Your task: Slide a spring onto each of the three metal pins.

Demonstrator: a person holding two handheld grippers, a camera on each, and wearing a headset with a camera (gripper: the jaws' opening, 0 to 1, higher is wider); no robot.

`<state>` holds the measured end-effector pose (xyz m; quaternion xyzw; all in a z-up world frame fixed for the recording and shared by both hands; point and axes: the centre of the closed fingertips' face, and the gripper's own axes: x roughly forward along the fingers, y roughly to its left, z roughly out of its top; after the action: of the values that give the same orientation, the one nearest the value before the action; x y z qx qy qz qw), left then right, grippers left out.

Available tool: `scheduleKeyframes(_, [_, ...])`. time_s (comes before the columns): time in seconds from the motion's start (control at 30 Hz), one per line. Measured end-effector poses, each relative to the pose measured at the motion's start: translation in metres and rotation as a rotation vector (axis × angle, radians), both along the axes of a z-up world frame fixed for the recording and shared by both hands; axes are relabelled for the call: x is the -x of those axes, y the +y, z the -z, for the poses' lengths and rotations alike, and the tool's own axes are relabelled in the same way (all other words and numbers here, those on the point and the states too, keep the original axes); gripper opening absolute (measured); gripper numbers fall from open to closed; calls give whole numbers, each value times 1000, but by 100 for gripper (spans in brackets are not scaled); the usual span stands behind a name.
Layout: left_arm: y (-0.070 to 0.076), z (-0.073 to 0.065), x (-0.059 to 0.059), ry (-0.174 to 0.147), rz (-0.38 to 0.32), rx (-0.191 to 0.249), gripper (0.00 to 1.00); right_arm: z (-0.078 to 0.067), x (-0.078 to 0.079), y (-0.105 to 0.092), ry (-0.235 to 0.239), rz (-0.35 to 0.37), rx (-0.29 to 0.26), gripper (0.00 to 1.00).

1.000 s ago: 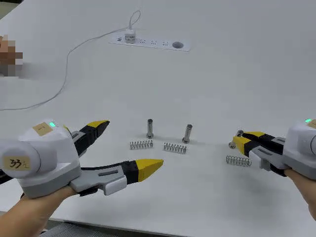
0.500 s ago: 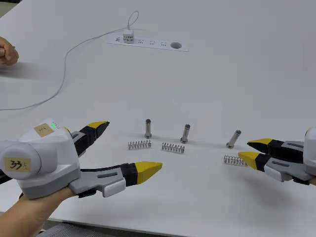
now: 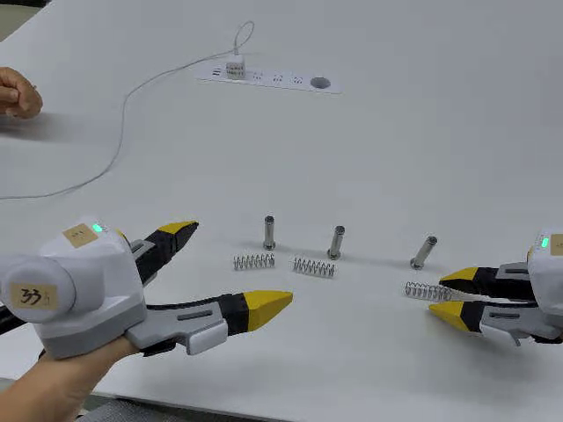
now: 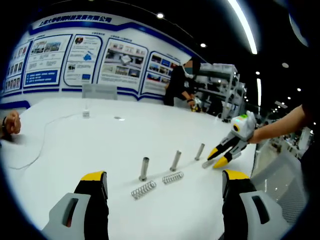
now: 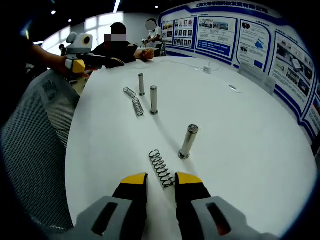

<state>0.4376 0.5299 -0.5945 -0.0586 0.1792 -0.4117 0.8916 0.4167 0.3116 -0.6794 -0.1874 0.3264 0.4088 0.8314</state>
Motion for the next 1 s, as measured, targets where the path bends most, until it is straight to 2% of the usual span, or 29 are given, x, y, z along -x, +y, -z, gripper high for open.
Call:
scheduleKeyframes(0.07, [0, 2, 0, 6, -1, -7, 97, 0, -2, -1, -1, 6, -9, 21])
scheduleKeyframes(0.13, [0, 3, 0, 6, 0, -12, 97, 0, -2, 0, 18, 11, -26, 20])
scheduleKeyframes(0.23, [0, 5, 1, 11, 7, -18, 97, 4, 1, -1, 33, -6, -10, 19])
scheduleKeyframes(0.4, [0, 6, 3, 12, 16, -21, 97, 4, 2, 2, 38, -4, -31, 15])
scheduleKeyframes(0.5, [0, 6, 5, 13, 19, -24, 97, 4, 2, 3, 35, -5, -28, 15])
scheduleKeyframes(0.57, [0, 4, 5, 16, 17, -7, 97, 4, 3, 3, 35, 0, -29, 14])
scheduleKeyframes(1.0, [-11, 9, 16, 15, 90, -35, 97, 3, 2, 4, 33, 43, 6, 11])
